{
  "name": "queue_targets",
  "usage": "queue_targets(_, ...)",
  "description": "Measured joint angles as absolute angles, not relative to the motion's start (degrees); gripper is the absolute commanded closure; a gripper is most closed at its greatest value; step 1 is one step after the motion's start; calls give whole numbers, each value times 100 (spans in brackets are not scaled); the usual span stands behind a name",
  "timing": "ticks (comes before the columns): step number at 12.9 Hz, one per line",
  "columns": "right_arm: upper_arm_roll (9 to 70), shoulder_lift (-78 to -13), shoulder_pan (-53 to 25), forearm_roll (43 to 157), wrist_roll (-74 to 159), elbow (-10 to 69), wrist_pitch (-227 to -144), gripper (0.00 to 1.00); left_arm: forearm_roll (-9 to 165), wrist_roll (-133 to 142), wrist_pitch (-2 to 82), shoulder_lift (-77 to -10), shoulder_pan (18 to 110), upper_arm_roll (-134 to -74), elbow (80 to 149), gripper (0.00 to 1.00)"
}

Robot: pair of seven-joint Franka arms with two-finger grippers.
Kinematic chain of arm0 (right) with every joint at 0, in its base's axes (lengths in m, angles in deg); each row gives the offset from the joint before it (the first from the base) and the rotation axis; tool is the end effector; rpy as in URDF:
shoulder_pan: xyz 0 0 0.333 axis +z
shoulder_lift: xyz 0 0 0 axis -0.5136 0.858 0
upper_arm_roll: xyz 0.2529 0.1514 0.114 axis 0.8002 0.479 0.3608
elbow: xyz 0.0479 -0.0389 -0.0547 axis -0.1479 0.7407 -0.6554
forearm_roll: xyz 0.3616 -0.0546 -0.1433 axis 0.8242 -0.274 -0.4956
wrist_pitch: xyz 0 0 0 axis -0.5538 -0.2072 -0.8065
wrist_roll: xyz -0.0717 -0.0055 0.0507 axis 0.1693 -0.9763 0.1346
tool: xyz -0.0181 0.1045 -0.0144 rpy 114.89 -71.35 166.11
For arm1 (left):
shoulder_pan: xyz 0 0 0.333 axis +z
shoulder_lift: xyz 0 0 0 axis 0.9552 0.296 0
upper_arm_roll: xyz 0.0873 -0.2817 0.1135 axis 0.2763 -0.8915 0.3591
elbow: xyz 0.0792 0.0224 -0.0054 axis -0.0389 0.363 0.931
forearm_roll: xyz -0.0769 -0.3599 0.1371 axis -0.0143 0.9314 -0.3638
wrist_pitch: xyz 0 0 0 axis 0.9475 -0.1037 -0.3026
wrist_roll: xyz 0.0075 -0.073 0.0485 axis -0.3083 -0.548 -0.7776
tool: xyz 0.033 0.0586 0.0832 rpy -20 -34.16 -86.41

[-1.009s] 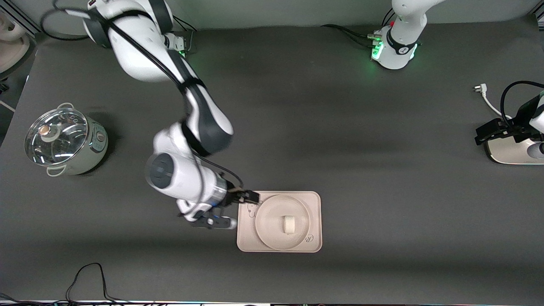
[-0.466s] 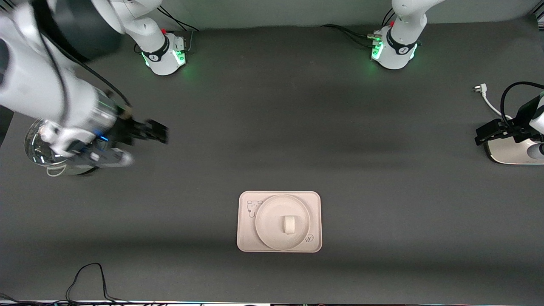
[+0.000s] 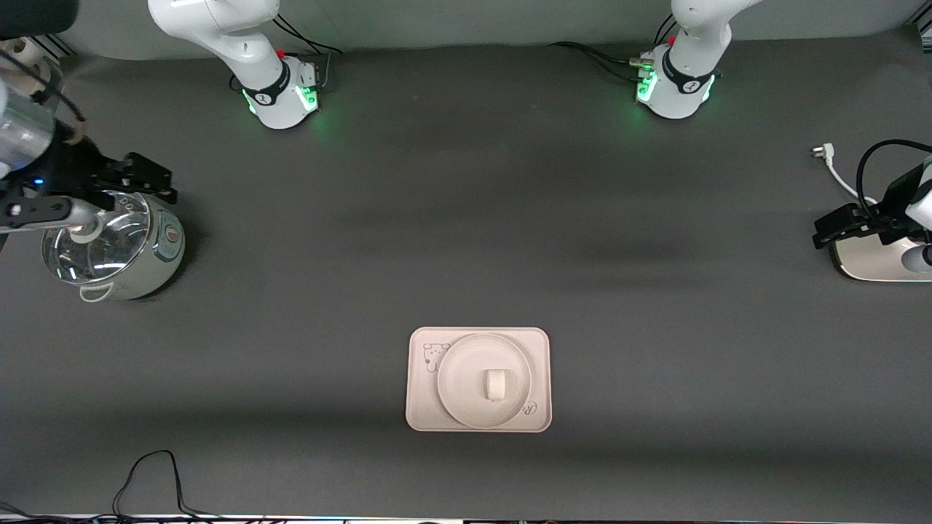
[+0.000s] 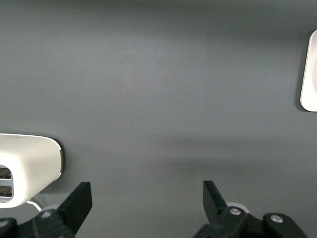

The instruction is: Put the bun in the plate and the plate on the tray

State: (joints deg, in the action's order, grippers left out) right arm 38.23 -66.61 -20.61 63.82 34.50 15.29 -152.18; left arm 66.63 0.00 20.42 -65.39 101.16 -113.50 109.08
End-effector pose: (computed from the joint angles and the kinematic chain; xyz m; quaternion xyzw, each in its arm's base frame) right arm 0.5508 0.0407 0.6334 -0.9990 -0.0088 0.0438 0.0040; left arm 0.5797 0.0200 0.5726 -0.9997 -0.0227 -0.0046 0.0072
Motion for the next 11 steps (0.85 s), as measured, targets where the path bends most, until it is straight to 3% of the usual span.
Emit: queue_targets(11,3430,-6637,-2248,6102,4109,1665,-15314,0,6663,2,2042,-6540,10115,-11362,10879,0)
